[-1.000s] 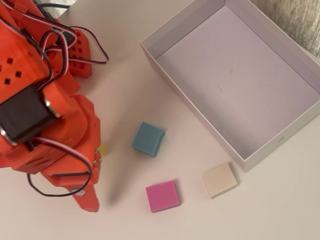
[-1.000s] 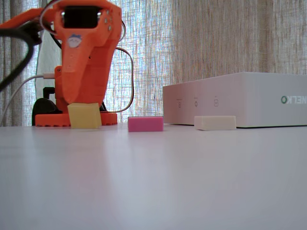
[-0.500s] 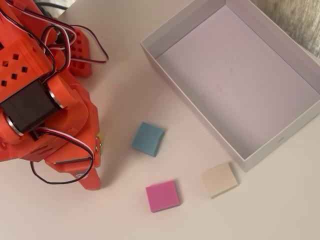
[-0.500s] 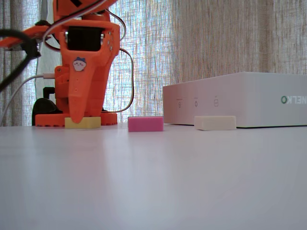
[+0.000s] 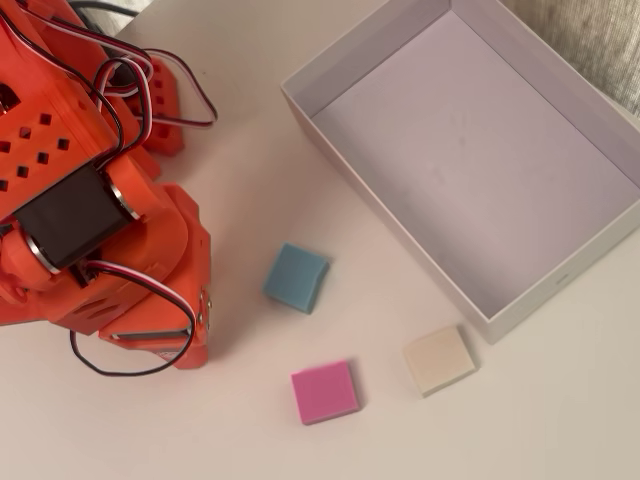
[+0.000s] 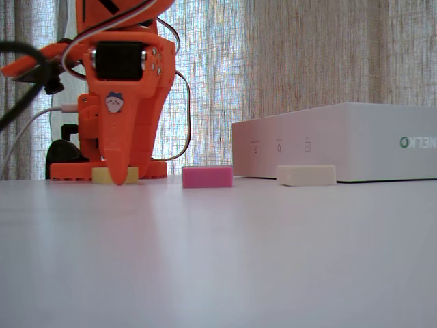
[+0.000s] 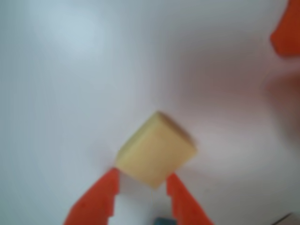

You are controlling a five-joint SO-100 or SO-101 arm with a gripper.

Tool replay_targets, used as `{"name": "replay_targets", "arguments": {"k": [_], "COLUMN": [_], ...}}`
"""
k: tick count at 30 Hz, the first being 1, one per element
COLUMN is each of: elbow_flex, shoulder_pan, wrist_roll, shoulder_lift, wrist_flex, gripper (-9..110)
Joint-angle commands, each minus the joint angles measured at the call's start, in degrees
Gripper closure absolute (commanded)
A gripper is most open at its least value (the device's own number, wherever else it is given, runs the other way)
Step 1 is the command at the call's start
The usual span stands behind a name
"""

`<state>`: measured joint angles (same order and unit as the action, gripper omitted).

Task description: Grasp the yellow cuboid and put it in the bin.

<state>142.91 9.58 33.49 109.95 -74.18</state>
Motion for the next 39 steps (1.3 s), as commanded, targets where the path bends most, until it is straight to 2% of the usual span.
{"name": "replay_targets", "arguments": {"k": [1, 5, 8, 18, 20, 23, 24, 29, 34, 39], "elbow_flex": [0.9, 0.9, 0.6, 1.8, 1.8, 1.5, 1.7, 4.9, 5.1, 4.6], "shoulder_pan": [3.8, 4.1, 4.9, 8.3, 9.8, 11.5, 12.2, 14.1, 11.6, 11.8], "wrist_roll": [1.1, 1.1, 0.7, -4.4, -3.8, -5.4, -7.0, -10.5, -11.2, -8.3], "shoulder_lift": [-1.3, -1.3, -0.1, 11.9, 11.1, 9.7, 9.5, 12.6, 12.6, 16.6], "wrist_flex": [0.3, 0.3, 0.3, 6.1, 5.5, 6.0, 6.2, 8.8, 8.9, 13.9], "gripper": [95, 94, 88, 87, 77, 52, 50, 48, 48, 49]}}
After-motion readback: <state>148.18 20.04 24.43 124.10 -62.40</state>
